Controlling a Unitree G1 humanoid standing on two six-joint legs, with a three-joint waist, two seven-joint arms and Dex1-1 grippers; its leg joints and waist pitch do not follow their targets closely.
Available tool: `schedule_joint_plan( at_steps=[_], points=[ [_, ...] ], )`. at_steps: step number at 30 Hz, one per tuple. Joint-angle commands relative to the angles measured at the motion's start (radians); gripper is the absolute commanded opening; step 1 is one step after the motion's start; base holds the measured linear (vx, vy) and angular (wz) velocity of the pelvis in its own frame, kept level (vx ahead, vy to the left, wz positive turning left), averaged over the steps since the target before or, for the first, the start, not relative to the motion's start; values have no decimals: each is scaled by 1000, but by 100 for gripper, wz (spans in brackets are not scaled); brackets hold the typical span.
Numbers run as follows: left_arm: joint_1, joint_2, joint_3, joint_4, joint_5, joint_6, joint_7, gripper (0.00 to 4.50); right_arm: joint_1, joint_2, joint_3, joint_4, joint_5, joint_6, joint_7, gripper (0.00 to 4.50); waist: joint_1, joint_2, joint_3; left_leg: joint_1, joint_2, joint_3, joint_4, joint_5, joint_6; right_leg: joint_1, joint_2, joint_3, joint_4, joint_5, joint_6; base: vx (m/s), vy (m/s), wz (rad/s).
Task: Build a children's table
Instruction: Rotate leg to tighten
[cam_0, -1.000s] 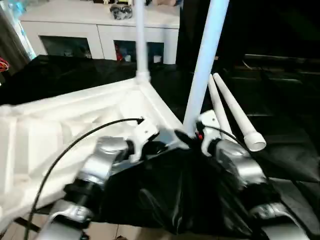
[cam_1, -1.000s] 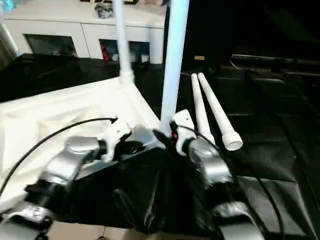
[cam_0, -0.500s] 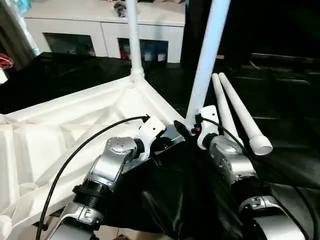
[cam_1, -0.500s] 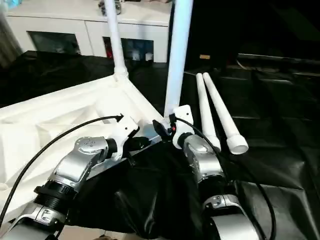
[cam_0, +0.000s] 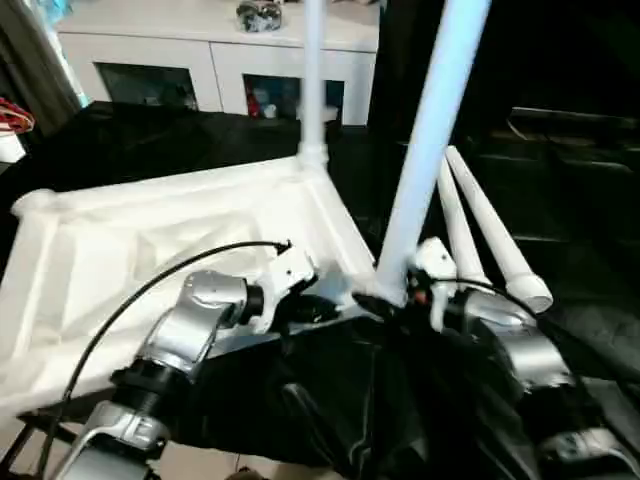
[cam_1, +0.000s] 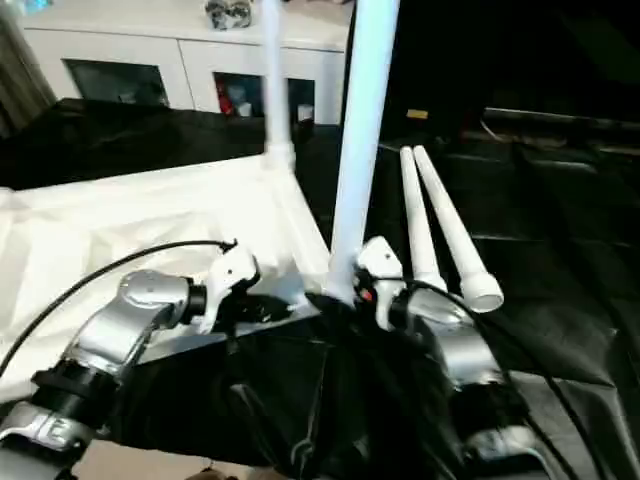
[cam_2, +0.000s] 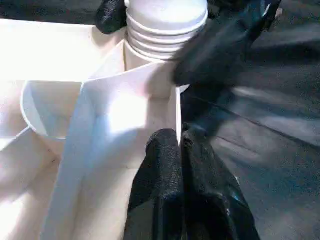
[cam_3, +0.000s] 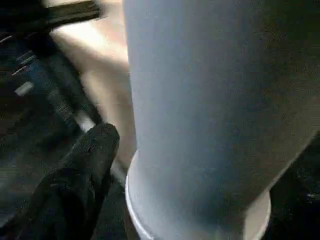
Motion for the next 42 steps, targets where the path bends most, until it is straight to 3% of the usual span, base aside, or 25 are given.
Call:
schedule_joint_plan(
  at_steps=[1,10,17,19,20,21,23,25,27,29,33,35,37,42],
  points=[
    [-32,-21,-33,-18,-26,-37,-30,0,1,12,79,-55,21,13,88,360,1,-6,-68,12,44,-14,-69,-240,60,47,-86,51,-89,-328,-179,0,0,0],
    [-38,8,-37,8,-34,-55,-81,0,38,-45,123,-137,43,91,203,287,16,-10,-70,13,46,-13,-68,-227,58,46,-86,51,-87,-326,-179,0,0,0],
    [-21,-3,-33,-12,-31,-51,-66,0,38,-11,131,-115,11,79,148,272,15,-13,-69,11,44,-13,-67,-217,54,46,-88,51,-87,-337,-173,0,0,0],
    [-20,-19,-27,-17,-27,-45,-28,0,21,20,124,-67,-29,65,54,272,12,-12,-68,13,44,-14,-68,-225,47,42,-89,51,-89,-359,-171,0,0,0],
    [-22,-44,-17,-19,-21,-38,28,0,-11,65,104,12,-77,49,-87,272,9,-15,-66,12,41,-15,-69,-239,40,45,-89,49,-93,-390,-162,0,0,0],
    [-22,-44,-17,-19,-21,-38,28,0,-11,65,104,12,-77,49,-87,271,0,-12,-61,14,39,-16,-71,-260,23,40,-89,47,-97,-438,-157,0,0,0],
    [-28,-81,-1,-12,-17,-34,102,0,-54,118,70,108,-118,55,-268,270,-11,-12,-62,16,38,-20,-72,-277,8,41,-92,44,-104,-496,-133,0,0,0],
    [-39,-130,14,2,3,-30,200,0,-107,195,13,219,-116,49,-455,270,-25,-16,-63,13,35,-23,-72,-290,1,42,-90,42,-106,-511,-121,0,0,0],
    [-44,-149,18,8,14,-25,243,0,-127,225,-13,255,-106,49,-520,270,-31,-13,-63,21,36,-22,-71,-311,0,33,-89,44,-110,-509,-124,0,0,0],
    [-51,-191,33,10,27,5,328,0,-168,273,-59,324,-93,46,-648,270,-37,-13,-65,22,38,-21,-71,-308,-3,32,-89,47,-106,-478,-138,0,0,0],
    [-44,-247,36,-11,28,29,395,0,-210,314,-99,378,-63,-9,-664,270,-30,-13,-70,19,39,-16,-67,-287,14,36,-89,51,-99,-393,-156,0,0,0],
    [-39,-253,27,-17,28,25,389,0,-215,319,-108,378,-49,-17,-645,325,-28,-13,-71,12,39,-16,-69,-254,25,42,-86,51,-90,-327,-168,0,0,0],
    [-38,-254,20,-18,29,19,383,0,-217,317,-106,378,-49,-30,-623,339,-24,-12,-74,12,39,-13,-67,-228,38,45,-86,52,-84,-265,-183,0,0,0],
    [-28,-222,3,-32,23,-3,324,0,-195,282,-70,359,-83,-88,-548,380,-16,-12,-77,8,41,-12,-65,-193,49,49,-86,51,-77,-217,-199,0,0,0]
  ],
)
